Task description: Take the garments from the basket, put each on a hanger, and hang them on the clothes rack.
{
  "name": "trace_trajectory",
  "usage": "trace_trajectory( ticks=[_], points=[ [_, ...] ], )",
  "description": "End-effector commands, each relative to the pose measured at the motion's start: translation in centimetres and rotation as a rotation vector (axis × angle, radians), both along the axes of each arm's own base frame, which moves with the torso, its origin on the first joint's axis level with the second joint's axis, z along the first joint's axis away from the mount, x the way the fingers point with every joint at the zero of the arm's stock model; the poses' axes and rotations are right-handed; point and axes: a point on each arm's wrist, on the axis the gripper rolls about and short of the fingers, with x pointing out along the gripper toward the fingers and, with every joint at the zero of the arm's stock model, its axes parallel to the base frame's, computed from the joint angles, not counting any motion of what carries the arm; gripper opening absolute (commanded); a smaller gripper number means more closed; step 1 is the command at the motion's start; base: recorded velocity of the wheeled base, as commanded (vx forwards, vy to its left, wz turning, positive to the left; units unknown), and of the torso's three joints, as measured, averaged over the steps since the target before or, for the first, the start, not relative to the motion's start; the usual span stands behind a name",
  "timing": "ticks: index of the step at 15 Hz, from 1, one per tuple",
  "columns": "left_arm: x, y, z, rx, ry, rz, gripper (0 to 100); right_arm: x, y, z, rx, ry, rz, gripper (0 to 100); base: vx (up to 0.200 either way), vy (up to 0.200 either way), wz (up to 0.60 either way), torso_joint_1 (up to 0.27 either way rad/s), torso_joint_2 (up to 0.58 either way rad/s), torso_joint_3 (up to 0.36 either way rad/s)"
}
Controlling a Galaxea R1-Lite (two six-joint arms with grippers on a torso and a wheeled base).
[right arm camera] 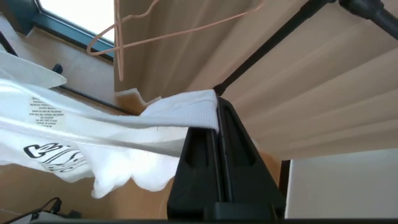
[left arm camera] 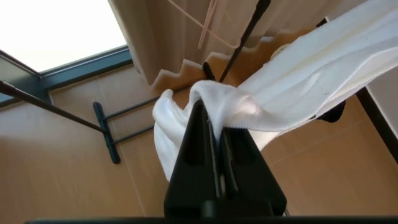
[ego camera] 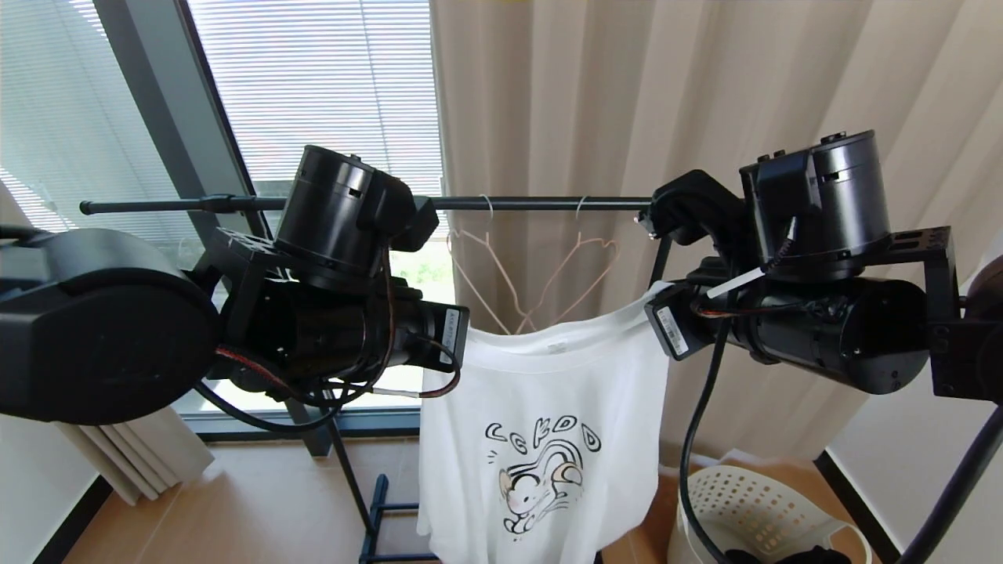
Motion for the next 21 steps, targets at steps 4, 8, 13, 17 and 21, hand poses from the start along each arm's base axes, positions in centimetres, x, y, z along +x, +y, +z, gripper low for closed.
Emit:
trace_trajectory(
  ticks=[4,8,13,17,21],
  points=[
    [1.5,-1.0,1.7,-0.033,-0.056,0.000,0,-1.5,-1.2,0.6,-0.018,0.022,0.002,0,0.000,0.000,0.00,0.000,0.00,0.000],
    [3.9,-2.4,1.4,-0.040,-0.066,0.005,0,-5.8,-1.1,1.6,-0.065,0.080,0.110,0,0.000,0.000,0.00,0.000,0.00,0.000],
    [5.8,-4.2,2.7,-0.094,-0.120,-0.016,0,-8.6,3.5,0.3,-0.025,0.158,0.232,0,0.000,0.000,0.00,0.000,0.00,0.000],
    [5.6,-4.4,4.3,-0.172,-0.129,-0.123,0,-8.6,6.8,0.0,0.105,0.191,0.211,0,0.000,0.000,0.00,0.000,0.00,0.000],
    [5.3,-5.0,4.3,-0.186,-0.117,-0.172,0,-8.2,8.4,1.0,0.247,0.201,0.176,0,0.000,0.000,0.00,0.000,0.00,0.000]
  ],
)
